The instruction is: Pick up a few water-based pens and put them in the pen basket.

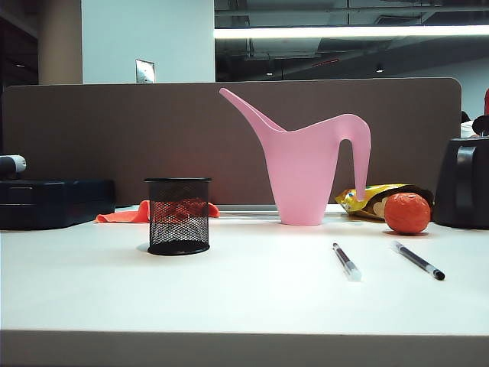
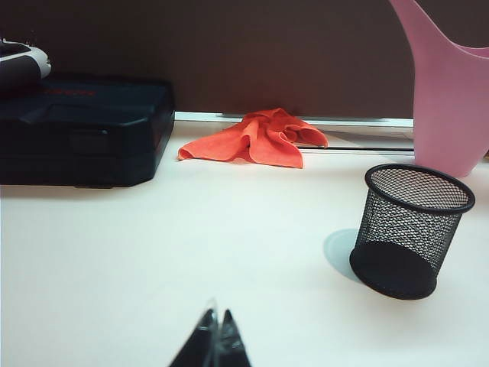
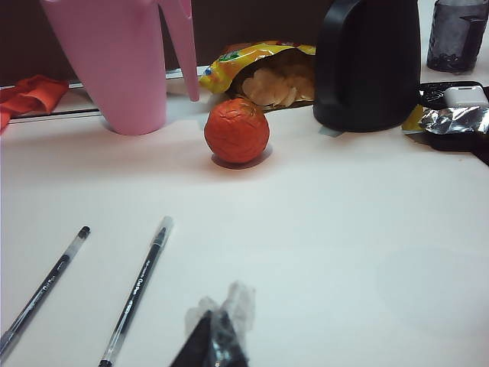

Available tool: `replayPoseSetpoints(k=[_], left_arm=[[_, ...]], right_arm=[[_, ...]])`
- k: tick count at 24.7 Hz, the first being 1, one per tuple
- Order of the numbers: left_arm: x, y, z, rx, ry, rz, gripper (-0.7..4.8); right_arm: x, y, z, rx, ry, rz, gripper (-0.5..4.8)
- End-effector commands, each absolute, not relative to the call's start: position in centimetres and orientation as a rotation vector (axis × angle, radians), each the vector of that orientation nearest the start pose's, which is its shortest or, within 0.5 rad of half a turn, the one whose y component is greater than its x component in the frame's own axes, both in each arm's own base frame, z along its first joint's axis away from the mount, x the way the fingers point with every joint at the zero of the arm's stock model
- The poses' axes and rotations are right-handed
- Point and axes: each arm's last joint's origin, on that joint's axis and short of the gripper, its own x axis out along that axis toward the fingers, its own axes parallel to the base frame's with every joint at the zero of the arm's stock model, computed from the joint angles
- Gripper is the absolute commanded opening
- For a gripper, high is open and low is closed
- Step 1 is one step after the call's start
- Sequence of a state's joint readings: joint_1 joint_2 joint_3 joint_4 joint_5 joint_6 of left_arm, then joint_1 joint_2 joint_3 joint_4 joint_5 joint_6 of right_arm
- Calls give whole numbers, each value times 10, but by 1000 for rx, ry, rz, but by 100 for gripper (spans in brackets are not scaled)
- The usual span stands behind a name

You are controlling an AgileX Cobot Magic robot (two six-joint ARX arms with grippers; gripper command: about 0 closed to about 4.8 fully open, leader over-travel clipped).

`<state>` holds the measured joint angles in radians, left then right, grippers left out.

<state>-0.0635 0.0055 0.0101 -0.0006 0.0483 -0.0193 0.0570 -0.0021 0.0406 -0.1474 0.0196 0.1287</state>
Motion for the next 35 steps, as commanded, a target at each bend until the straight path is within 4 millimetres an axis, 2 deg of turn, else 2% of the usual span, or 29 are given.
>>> replayPoseSetpoints(k=[1,23,25,28,30,31,35], left_arm=[[97,-7,167,-19,-11,-108,-4],[97,-8,167,-18,-10,-131,-4],[96,-11,168,-14,-11,-232,-5],[96,-14,168,-14,-11,-326,-5],[95,-15,168,-13,-12,-379,-5],[95,-16,168,-13,-10,-426,-5],[93,-19,168,-13,-6,-520,-5]], right_arm=[[94,5,166,123,89,28,-6],[94,5,169,125,66,44,-6],[93,7,177,132,22,107,-6],[89,7,191,164,17,112,-6],[84,6,203,164,22,95,-6],[80,5,216,164,23,78,-6],[78,5,239,163,54,81,-6]])
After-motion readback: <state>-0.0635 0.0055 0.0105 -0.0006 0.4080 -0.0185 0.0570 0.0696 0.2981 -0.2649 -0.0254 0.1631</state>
